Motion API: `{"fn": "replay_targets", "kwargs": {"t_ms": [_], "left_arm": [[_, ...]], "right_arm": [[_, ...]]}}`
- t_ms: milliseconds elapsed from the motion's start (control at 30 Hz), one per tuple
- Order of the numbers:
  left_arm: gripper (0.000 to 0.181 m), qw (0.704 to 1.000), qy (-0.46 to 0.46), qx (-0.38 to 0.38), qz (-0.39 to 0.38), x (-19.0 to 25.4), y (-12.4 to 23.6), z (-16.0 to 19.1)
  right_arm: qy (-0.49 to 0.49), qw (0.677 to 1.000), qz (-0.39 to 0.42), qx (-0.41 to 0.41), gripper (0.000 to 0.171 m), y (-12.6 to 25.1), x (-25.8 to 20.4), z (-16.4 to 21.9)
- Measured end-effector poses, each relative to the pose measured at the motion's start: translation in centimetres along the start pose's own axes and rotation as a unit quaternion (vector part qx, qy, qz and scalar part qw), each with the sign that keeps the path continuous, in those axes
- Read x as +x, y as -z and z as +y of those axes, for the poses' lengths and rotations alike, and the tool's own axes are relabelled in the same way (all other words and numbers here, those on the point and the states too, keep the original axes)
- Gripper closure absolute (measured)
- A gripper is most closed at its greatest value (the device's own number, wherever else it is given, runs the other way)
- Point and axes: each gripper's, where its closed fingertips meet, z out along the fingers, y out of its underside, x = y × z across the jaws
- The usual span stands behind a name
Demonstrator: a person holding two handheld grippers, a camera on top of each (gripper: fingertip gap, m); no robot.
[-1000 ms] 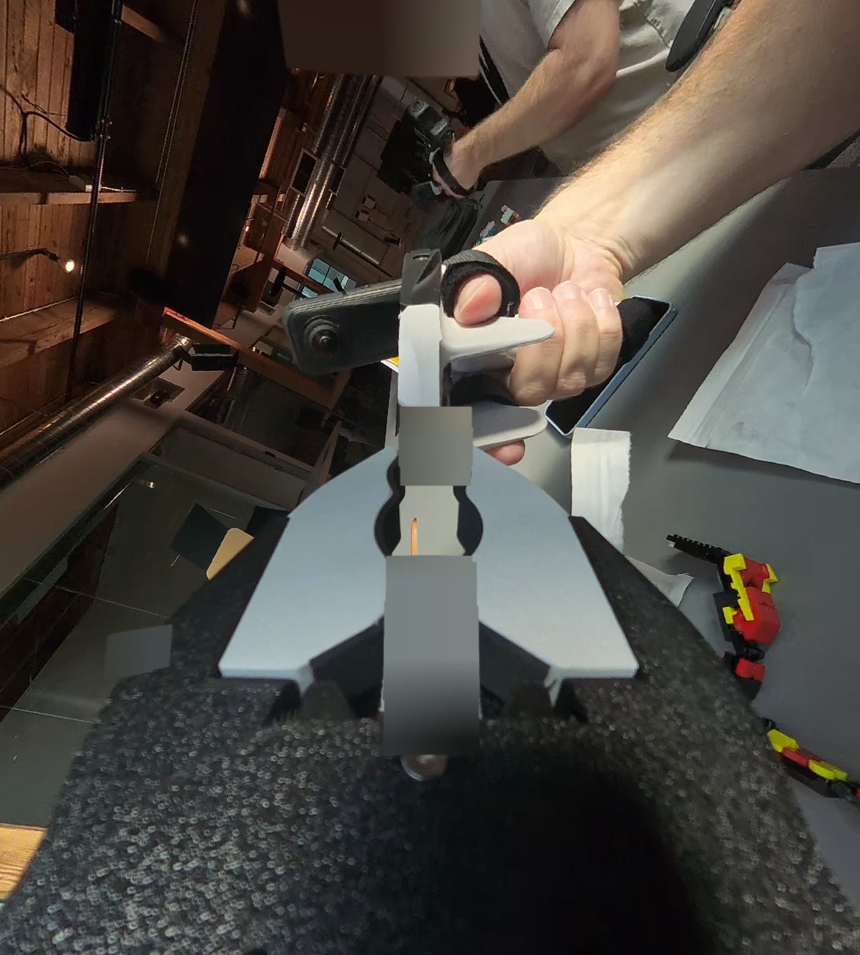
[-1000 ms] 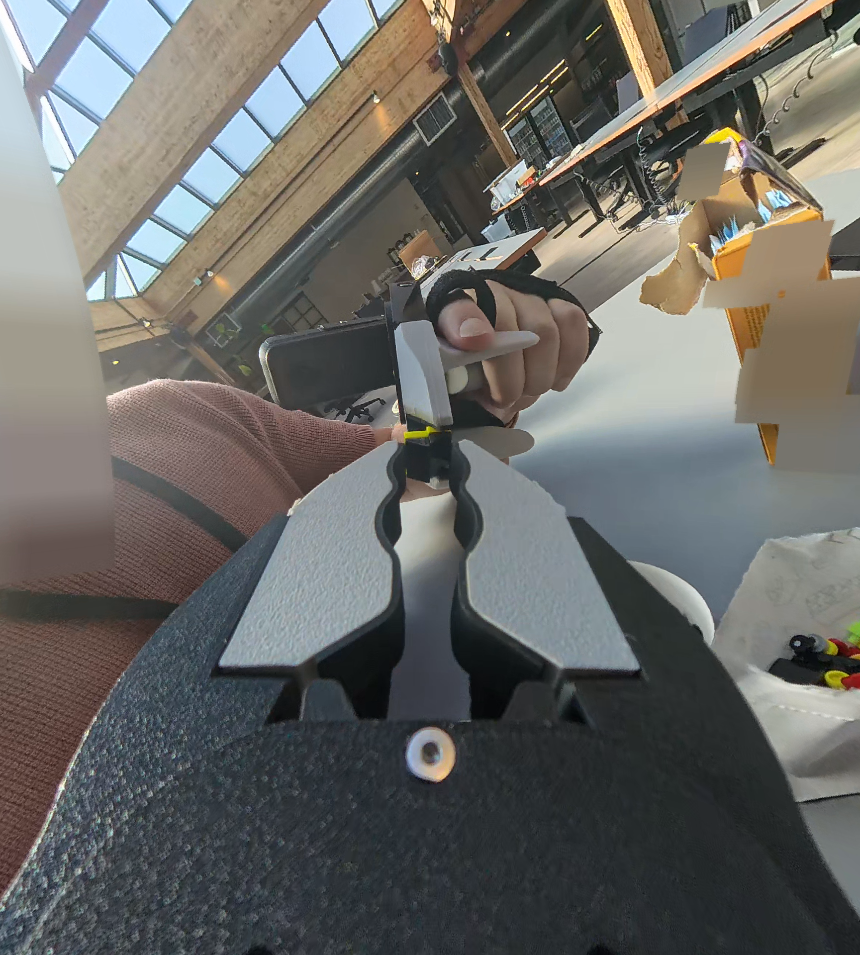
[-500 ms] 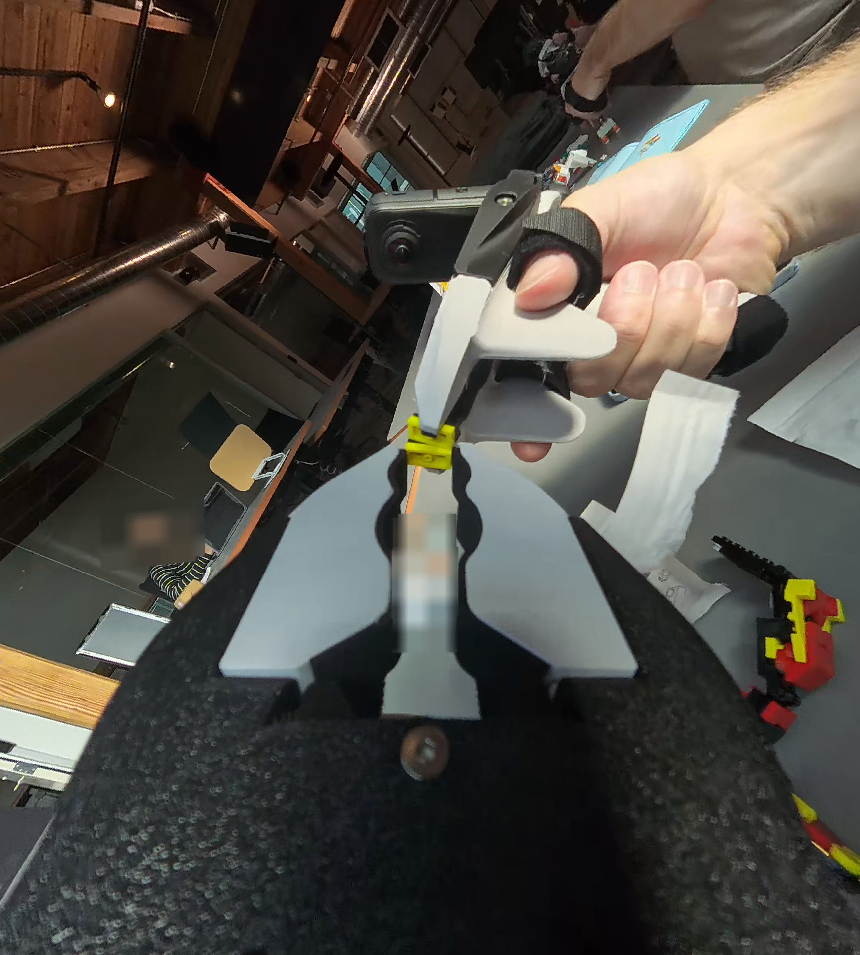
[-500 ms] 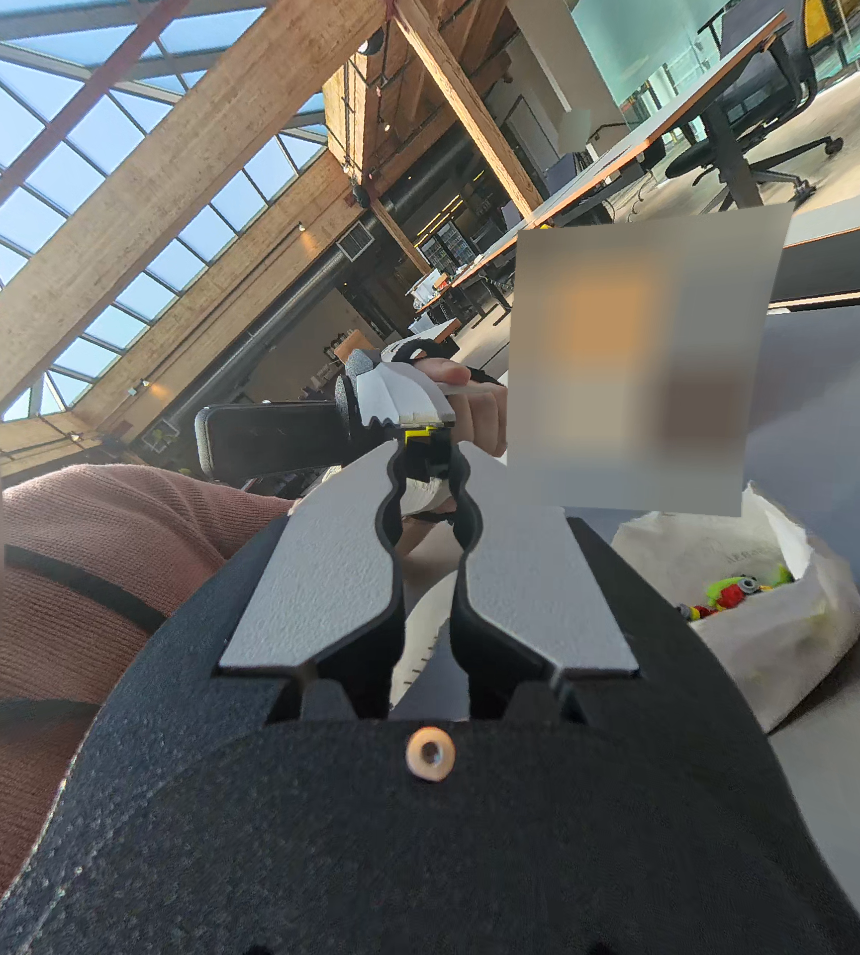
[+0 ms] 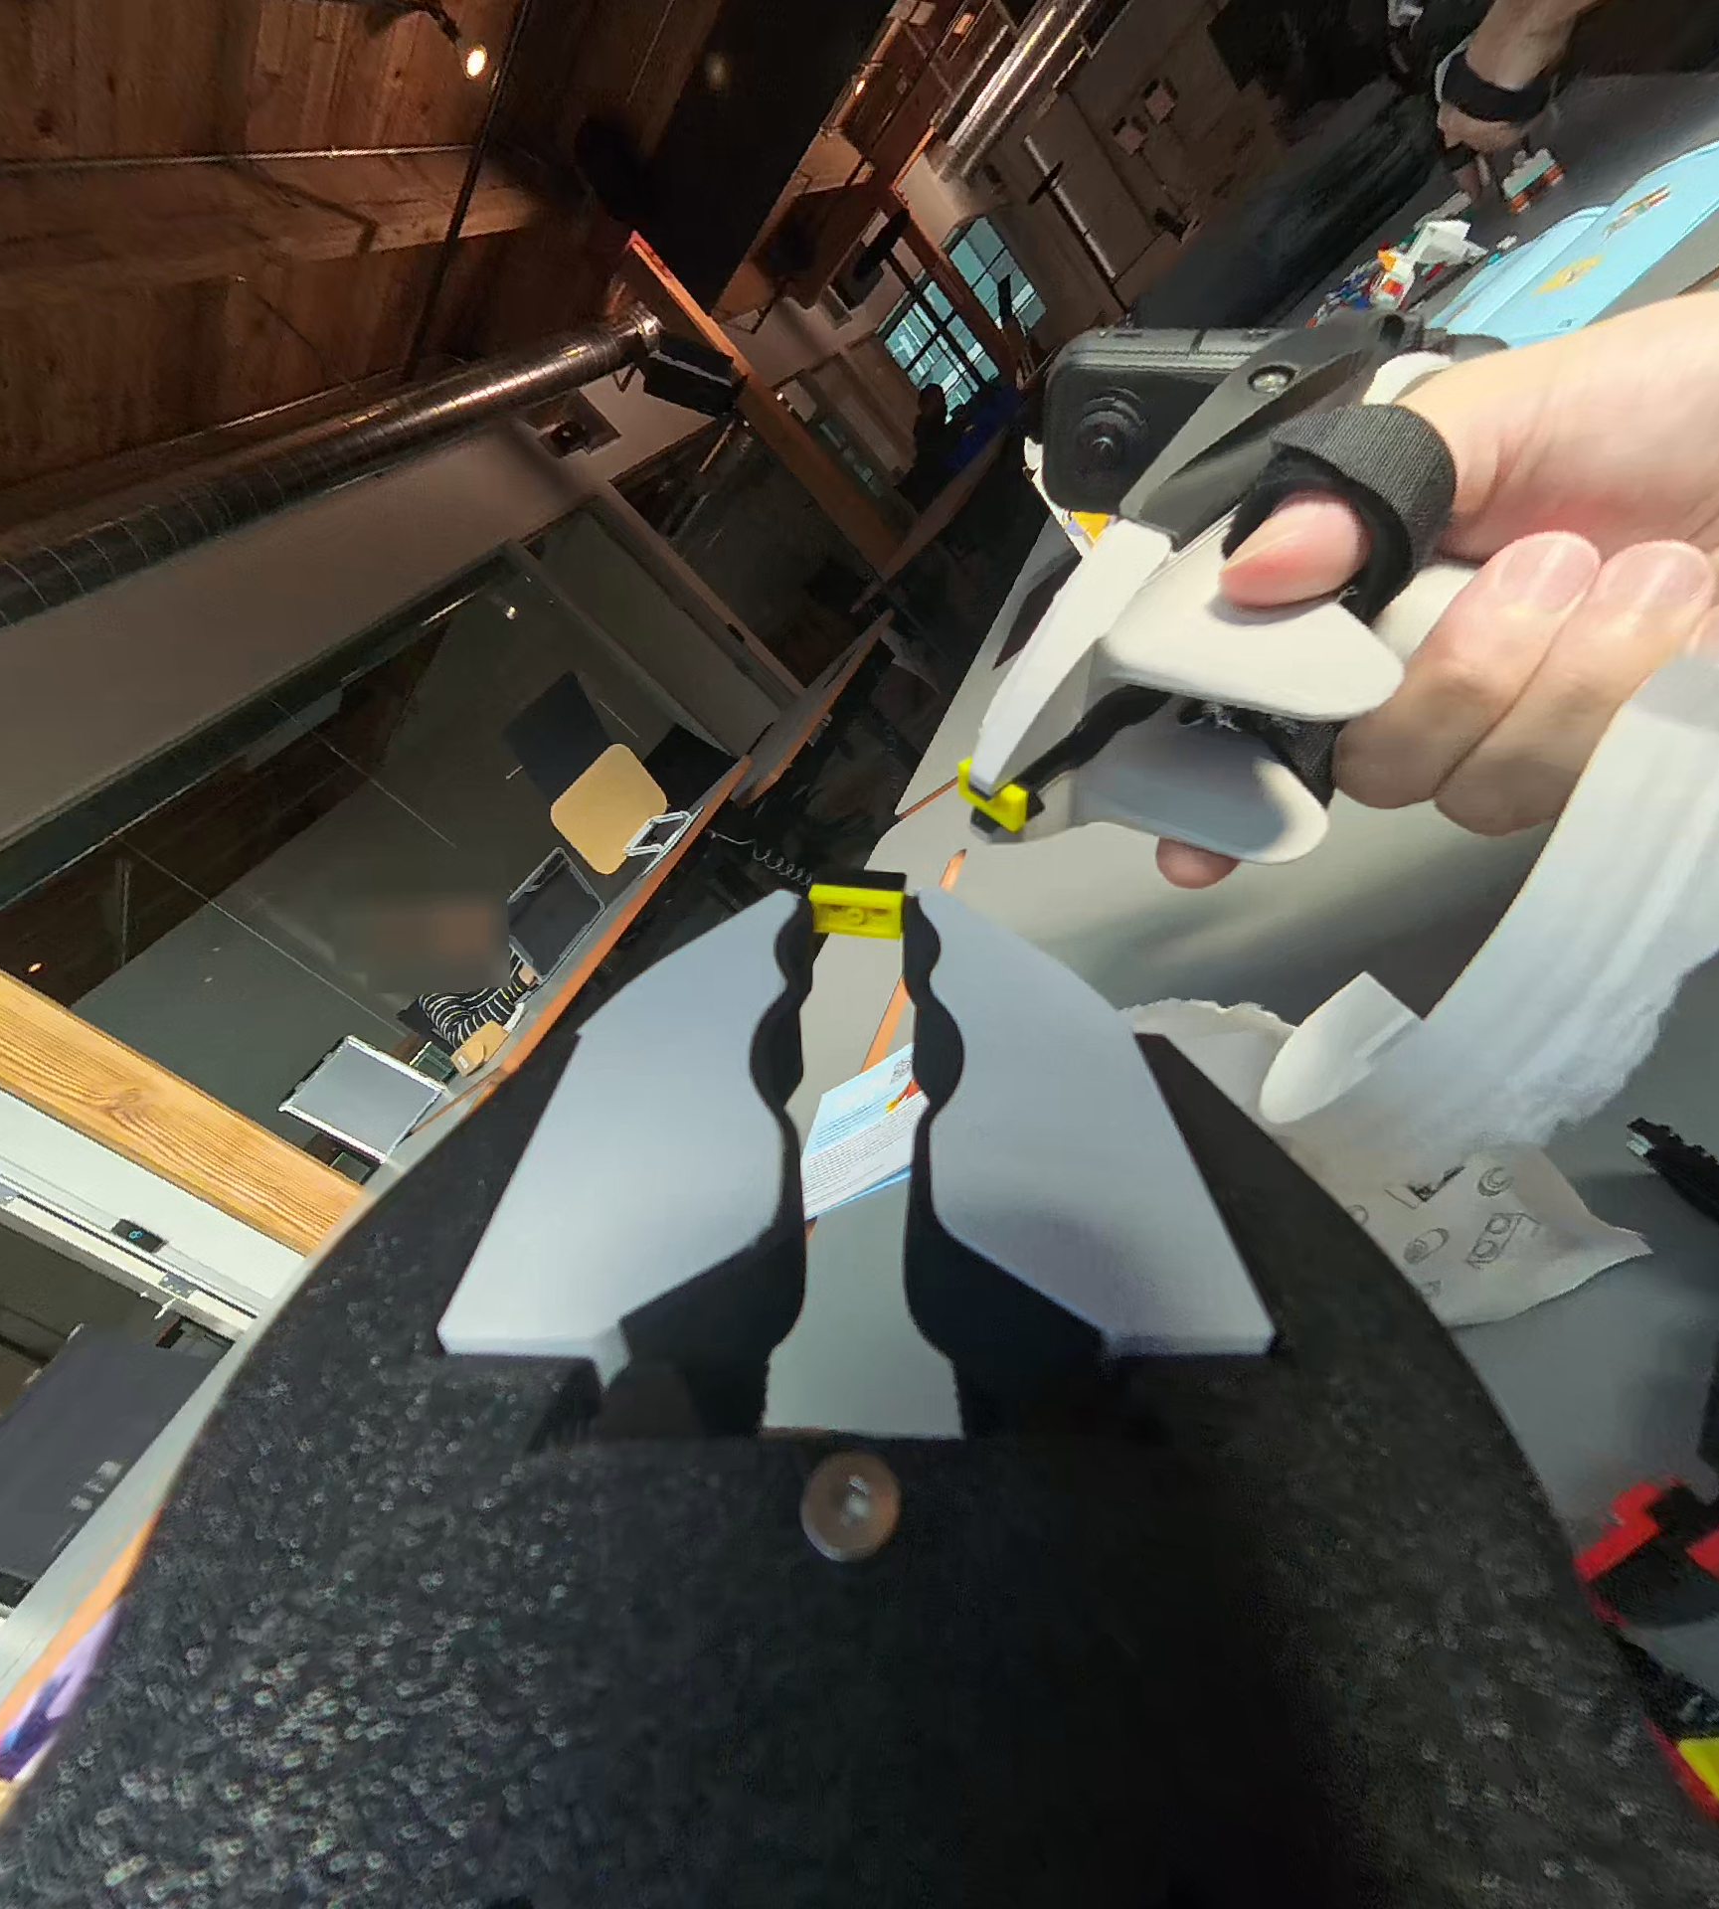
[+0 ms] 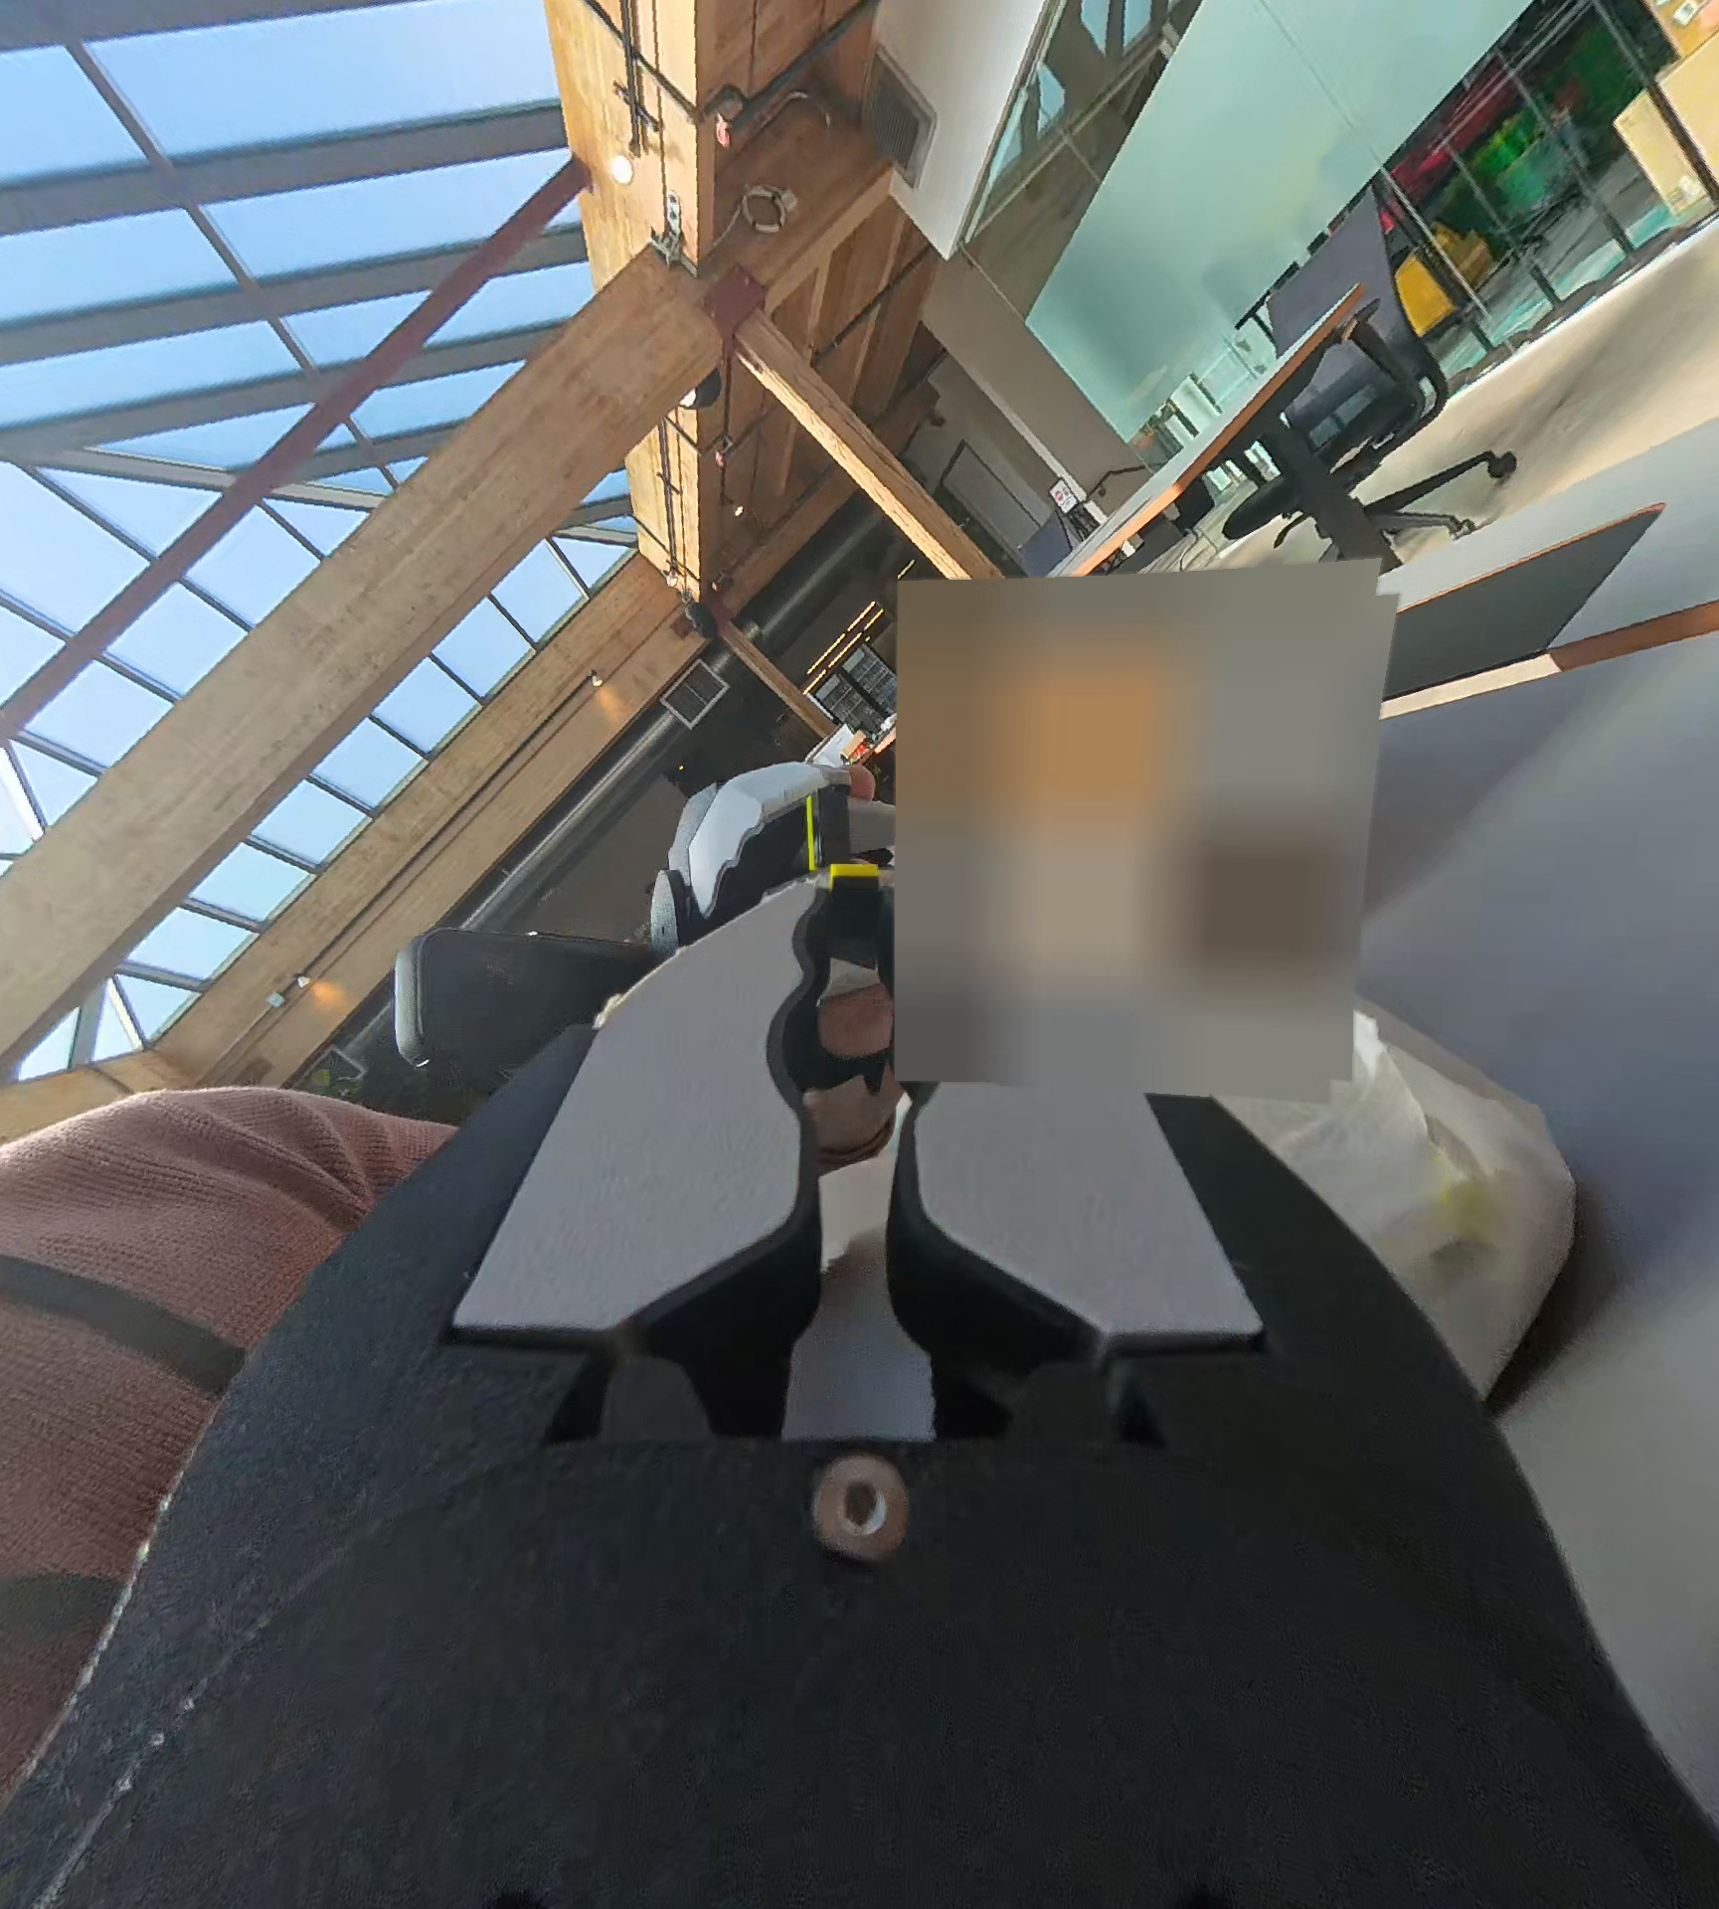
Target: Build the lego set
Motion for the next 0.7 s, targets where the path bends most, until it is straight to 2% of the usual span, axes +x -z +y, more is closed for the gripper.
{"fn": "replay_targets", "kwargs": {"t_ms": [167,333,633,700], "left_arm": [[0.164,0.996,0.043,-0.030,0.078,1.3,-0.3,1.7],[0.165,0.995,0.050,-0.009,0.091,1.6,0.3,1.6],[0.165,0.993,0.008,0.055,0.106,2.5,0.8,0.2],[0.165,0.993,0.002,0.055,0.105,2.5,0.9,0.2]], "right_arm": [[0.065,0.994,0.054,-0.075,0.163,-0.8,0.8,1.0],[0.084,0.987,0.071,-0.115,0.163,-1.0,1.3,1.0],[0.047,0.990,0.011,-0.136,0.160,-1.8,-0.1,2.7],[0.045,0.990,0.005,-0.133,0.164,-1.9,-0.3,2.7]]}}
